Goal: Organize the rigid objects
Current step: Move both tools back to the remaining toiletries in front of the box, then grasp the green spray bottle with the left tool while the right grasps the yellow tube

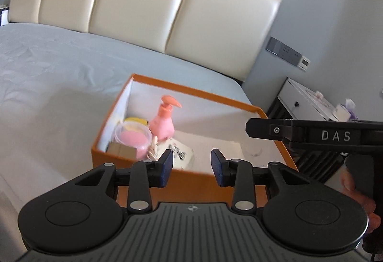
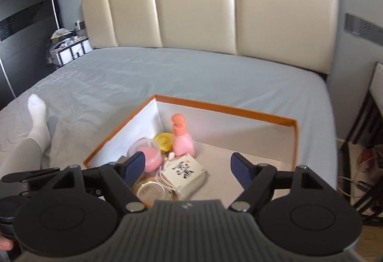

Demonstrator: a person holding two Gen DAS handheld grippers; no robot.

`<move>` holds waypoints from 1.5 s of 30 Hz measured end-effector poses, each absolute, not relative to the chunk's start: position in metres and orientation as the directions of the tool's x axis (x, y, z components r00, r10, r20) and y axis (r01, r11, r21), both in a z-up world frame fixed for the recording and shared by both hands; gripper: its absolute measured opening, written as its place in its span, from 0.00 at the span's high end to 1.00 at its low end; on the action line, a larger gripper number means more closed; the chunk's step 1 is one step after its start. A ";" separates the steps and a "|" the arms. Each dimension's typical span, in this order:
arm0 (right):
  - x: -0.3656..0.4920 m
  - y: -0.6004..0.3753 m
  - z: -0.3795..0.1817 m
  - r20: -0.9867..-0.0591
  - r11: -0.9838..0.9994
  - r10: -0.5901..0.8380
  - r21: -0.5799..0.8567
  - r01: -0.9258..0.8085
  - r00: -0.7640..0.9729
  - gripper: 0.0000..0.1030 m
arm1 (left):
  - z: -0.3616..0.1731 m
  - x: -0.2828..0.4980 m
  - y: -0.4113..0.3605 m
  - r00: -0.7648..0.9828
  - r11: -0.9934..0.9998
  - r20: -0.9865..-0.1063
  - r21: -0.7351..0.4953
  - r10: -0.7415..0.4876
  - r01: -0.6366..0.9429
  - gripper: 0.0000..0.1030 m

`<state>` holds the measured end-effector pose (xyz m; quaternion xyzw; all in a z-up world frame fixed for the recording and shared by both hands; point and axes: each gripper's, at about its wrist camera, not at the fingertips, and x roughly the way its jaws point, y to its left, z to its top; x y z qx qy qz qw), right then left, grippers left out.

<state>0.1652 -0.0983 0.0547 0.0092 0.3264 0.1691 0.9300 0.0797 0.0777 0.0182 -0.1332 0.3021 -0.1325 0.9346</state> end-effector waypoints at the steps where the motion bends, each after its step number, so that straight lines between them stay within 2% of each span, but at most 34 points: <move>1: 0.155 -0.100 0.053 -0.602 0.951 0.295 0.109 -0.289 0.742 0.21 | 0.016 0.076 0.076 0.775 0.925 -0.530 -0.335 -0.343 0.180 0.59; 3: 0.137 -0.103 0.047 -0.602 0.968 0.235 0.071 -0.241 0.763 0.14 | 0.012 0.067 0.073 0.769 0.921 -0.530 -0.338 -0.357 0.195 0.57; 5: 0.121 -0.106 0.041 -0.606 0.983 0.159 0.024 -0.181 0.779 0.13 | 0.008 0.058 0.071 0.770 0.912 -0.516 -0.354 -0.375 0.206 0.44; 6: 0.114 -0.107 0.037 -0.614 0.986 0.128 -0.005 -0.166 0.779 0.13 | 0.006 0.053 0.071 0.767 0.905 -0.513 -0.373 -0.386 0.206 0.34; 7: 0.107 -0.108 0.033 -0.623 0.988 0.098 -0.033 -0.151 0.776 0.13 | 0.004 0.048 0.071 0.763 0.902 -0.517 -0.383 -0.388 0.199 0.30; 10: 0.088 -0.114 0.014 -0.678 0.993 0.006 -0.081 -0.083 0.735 0.13 | -0.006 0.038 0.068 0.743 0.921 -0.569 -0.354 -0.352 0.165 0.30; 15: 0.060 -0.128 -0.018 -0.799 0.999 -0.024 -0.032 -0.003 0.601 0.13 | -0.023 0.025 0.062 0.667 0.945 -0.680 -0.305 -0.304 0.120 0.30; 20: 0.043 -0.133 -0.038 -0.858 0.999 0.047 0.050 -0.009 0.512 0.22 | -0.040 0.014 0.059 0.561 0.935 -0.754 -0.332 -0.343 0.124 0.37; 22: 0.040 -0.131 -0.042 -0.866 0.998 0.063 0.055 -0.031 0.496 0.30 | -0.046 0.008 0.059 0.534 0.935 -0.773 -0.339 -0.342 0.107 0.37; 30: 0.040 -0.135 -0.049 -0.891 0.996 0.094 0.084 -0.041 0.444 0.48 | -0.045 -0.006 0.065 0.551 0.945 -0.773 -0.311 -0.314 0.102 0.38; 32: 0.042 -0.139 -0.055 -0.901 0.994 0.107 0.108 -0.022 0.420 0.48 | -0.045 -0.006 0.065 0.551 0.952 -0.780 -0.291 -0.295 0.098 0.37; 34: 0.045 -0.143 -0.059 -0.907 0.991 0.119 0.131 0.004 0.403 0.48 | -0.047 -0.005 0.066 0.551 0.956 -0.785 -0.282 -0.281 0.086 0.30; 36: 0.048 -0.147 -0.059 -0.906 0.988 0.129 0.154 0.031 0.404 0.48 | -0.049 -0.004 0.070 0.554 0.954 -0.785 -0.293 -0.277 0.061 0.28; 43: 0.068 -0.156 -0.057 -0.904 0.964 0.166 0.233 0.130 0.393 0.48 | -0.059 0.011 0.090 0.545 0.897 -0.777 -0.431 -0.315 -0.096 0.23; 45: 0.077 -0.155 -0.058 -0.909 0.965 0.154 0.223 0.139 0.388 0.53 | -0.064 0.018 0.093 0.529 0.885 -0.788 -0.445 -0.313 -0.138 0.23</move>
